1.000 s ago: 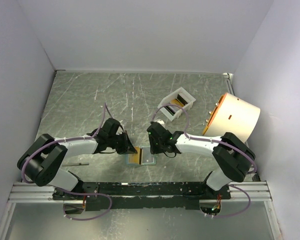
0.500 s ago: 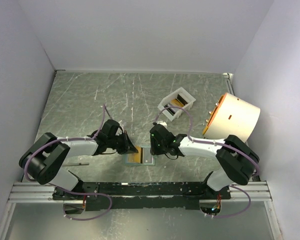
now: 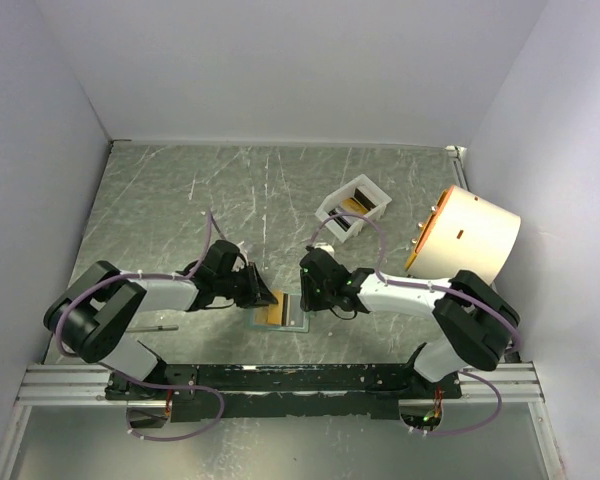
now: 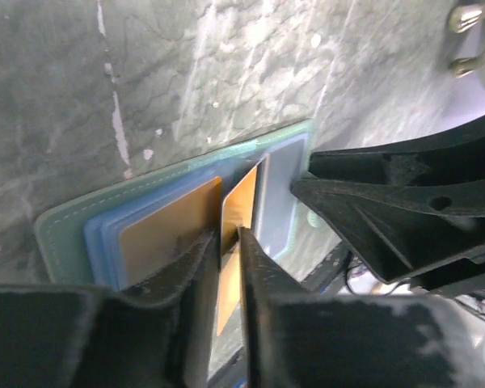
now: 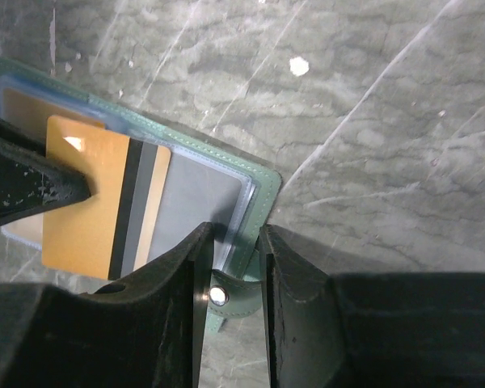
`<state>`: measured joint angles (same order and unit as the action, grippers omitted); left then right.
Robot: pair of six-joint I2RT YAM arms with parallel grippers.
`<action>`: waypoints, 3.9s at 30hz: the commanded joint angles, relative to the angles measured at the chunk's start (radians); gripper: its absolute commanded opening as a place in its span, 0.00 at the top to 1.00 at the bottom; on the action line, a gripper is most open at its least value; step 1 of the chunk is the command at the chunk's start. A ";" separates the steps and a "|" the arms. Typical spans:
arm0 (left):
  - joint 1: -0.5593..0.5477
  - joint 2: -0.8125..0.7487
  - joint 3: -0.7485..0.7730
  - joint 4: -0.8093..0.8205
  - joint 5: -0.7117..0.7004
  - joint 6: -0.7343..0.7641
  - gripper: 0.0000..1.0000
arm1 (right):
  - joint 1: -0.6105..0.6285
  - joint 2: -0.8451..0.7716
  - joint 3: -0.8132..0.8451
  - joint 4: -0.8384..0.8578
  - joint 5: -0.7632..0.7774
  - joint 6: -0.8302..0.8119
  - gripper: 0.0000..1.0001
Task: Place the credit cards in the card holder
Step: Insert the credit card into the card holder, then turn over the card slot in the card holder.
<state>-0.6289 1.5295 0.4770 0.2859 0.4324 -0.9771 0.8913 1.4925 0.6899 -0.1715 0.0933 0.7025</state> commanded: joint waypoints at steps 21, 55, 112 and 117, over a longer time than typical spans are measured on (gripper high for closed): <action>-0.005 -0.096 0.067 -0.198 -0.054 0.084 0.41 | 0.006 -0.081 -0.019 -0.069 -0.043 0.042 0.68; -0.118 0.002 0.056 -0.051 -0.033 -0.029 0.74 | 0.007 -0.066 -0.100 0.035 -0.090 0.104 0.70; 0.075 -0.342 0.056 -0.523 -0.129 0.194 0.34 | 0.044 -0.247 -0.046 -0.026 -0.064 0.158 0.61; 0.110 -0.334 0.022 -0.452 -0.059 0.163 0.37 | 0.067 -0.174 -0.022 0.055 -0.118 0.189 0.61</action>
<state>-0.5488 1.2060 0.5282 -0.2417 0.2806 -0.8040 0.9382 1.2694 0.6323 -0.1959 0.0143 0.8585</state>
